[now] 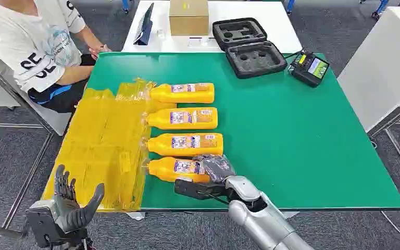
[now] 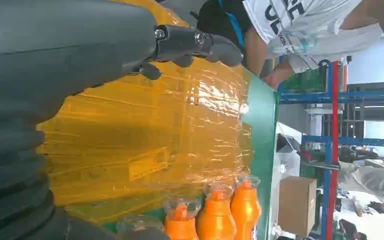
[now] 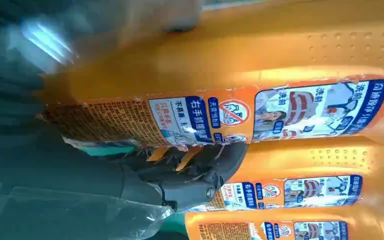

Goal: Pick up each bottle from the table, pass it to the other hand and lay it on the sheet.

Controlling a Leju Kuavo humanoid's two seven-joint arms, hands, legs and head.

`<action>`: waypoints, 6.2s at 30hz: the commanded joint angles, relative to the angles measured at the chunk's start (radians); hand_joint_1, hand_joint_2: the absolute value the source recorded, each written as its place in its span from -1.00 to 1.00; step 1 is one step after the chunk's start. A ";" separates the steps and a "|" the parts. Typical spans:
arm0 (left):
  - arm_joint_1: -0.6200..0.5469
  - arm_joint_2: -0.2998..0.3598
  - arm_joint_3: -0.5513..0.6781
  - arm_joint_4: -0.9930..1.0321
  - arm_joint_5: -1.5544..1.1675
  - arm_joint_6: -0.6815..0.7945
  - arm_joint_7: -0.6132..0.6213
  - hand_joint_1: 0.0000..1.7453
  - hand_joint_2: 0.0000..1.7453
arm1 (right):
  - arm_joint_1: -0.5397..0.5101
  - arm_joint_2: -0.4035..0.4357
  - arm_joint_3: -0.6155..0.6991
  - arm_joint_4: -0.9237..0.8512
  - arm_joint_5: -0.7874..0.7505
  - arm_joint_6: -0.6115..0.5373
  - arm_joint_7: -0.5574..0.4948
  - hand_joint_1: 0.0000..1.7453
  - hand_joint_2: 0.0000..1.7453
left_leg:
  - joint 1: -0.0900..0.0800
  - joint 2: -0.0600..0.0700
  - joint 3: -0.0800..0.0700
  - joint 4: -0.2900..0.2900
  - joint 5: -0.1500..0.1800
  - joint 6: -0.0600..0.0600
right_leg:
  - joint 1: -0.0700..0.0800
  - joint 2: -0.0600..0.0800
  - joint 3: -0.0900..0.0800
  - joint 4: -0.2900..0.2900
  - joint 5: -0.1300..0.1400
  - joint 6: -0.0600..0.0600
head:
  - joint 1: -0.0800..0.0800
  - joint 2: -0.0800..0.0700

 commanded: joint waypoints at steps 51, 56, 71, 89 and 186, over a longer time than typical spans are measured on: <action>0.004 -0.008 -0.050 0.045 0.255 -0.358 0.040 -1.00 1.00 | 0.050 0.127 -0.182 -0.065 -0.755 -0.089 -0.702 1.00 1.00 | 0.000 -0.002 0.005 -0.001 -0.003 0.002 | 0.000 -0.002 0.005 -0.001 -0.002 0.000 | 0.000 0.000; -0.020 0.041 -0.188 0.027 0.295 -0.478 0.069 -1.00 1.00 | 0.062 0.164 -0.158 0.107 -0.766 -0.109 -0.778 1.00 1.00 | 0.000 -0.002 0.007 -0.002 -0.002 0.001 | 0.000 -0.001 0.008 -0.003 -0.002 0.000 | 0.000 0.000; -0.099 0.138 -0.340 0.066 0.324 -0.477 0.059 -1.00 1.00 | 0.089 0.222 -0.063 0.269 -0.780 -0.067 -0.783 1.00 1.00 | 0.000 -0.002 0.005 -0.002 -0.003 0.001 | 0.000 -0.001 0.005 -0.002 -0.002 0.000 | 0.000 0.000; -0.167 0.112 -0.302 0.136 0.243 -0.301 0.045 -1.00 1.00 | 0.125 0.235 0.067 0.166 -0.726 -0.046 -0.736 1.00 1.00 | 0.000 -0.002 0.005 -0.001 -0.003 0.001 | 0.000 -0.001 0.005 -0.001 -0.002 0.000 | 0.001 0.000; -0.880 0.516 -0.532 0.888 -1.061 -0.401 0.317 1.00 1.00 | 0.159 0.147 0.177 -0.246 -0.787 -0.417 -0.784 -1.00 1.00 | 0.000 -0.003 0.002 0.000 0.000 0.001 | 0.001 -0.002 0.002 0.000 -0.002 0.000 | 0.001 0.000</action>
